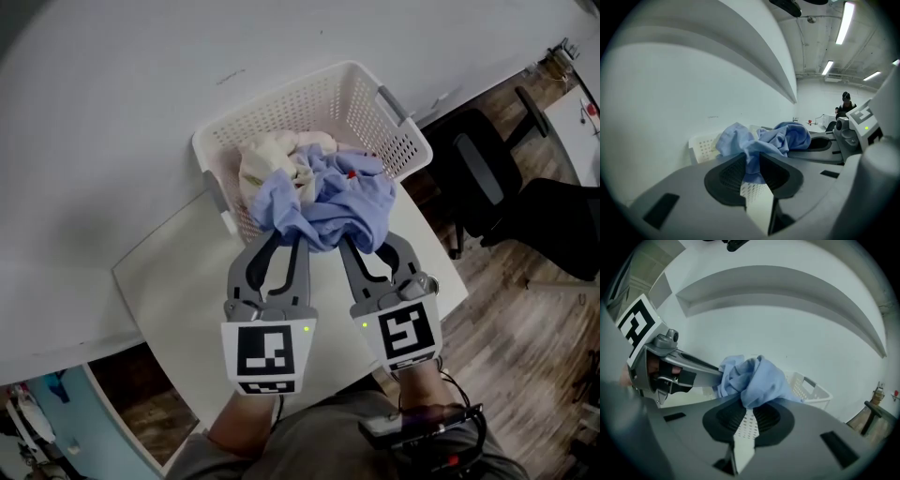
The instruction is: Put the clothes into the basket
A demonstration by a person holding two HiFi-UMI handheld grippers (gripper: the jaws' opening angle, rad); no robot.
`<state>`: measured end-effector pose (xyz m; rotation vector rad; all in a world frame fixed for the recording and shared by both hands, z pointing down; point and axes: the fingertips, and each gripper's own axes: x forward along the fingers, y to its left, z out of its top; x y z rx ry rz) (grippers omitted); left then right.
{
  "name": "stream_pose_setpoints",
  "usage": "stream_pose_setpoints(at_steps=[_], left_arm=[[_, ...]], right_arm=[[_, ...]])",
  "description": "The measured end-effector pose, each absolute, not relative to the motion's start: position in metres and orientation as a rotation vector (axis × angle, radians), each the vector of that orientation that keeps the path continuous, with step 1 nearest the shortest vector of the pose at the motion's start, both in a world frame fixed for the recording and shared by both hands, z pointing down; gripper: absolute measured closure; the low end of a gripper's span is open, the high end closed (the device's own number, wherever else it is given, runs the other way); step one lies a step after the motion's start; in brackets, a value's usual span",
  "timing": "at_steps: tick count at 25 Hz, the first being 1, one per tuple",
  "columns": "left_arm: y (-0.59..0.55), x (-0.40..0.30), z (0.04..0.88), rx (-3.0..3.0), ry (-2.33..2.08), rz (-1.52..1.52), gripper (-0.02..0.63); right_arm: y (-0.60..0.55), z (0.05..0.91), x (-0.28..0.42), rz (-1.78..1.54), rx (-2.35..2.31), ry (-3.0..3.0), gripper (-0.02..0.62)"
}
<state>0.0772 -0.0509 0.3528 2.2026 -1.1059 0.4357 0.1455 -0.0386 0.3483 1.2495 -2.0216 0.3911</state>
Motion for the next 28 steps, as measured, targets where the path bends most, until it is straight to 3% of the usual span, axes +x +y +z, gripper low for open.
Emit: stream_pose_setpoints(at_steps=[10,16,24,28], left_arm=[[-0.112,0.08,0.346,2.2,-1.159,0.381,0.512],[-0.126,0.095,0.367,2.205,-1.126,0.488,0.511],[-0.12,0.084,0.359,2.168,-1.145,0.436,0.481],[-0.11,0.06,0.348,2.191,-1.209,0.42,0.465]], right_arm=[[-0.125,0.331,0.156,0.198,1.255,-2.011,0.555],[-0.134,0.368,0.183,0.251,1.156,-1.895,0.551],[-0.108,0.368,0.202,0.313,1.111,-1.888,0.457],[-0.096,0.351,0.207,0.35,1.208,-1.943,0.456]])
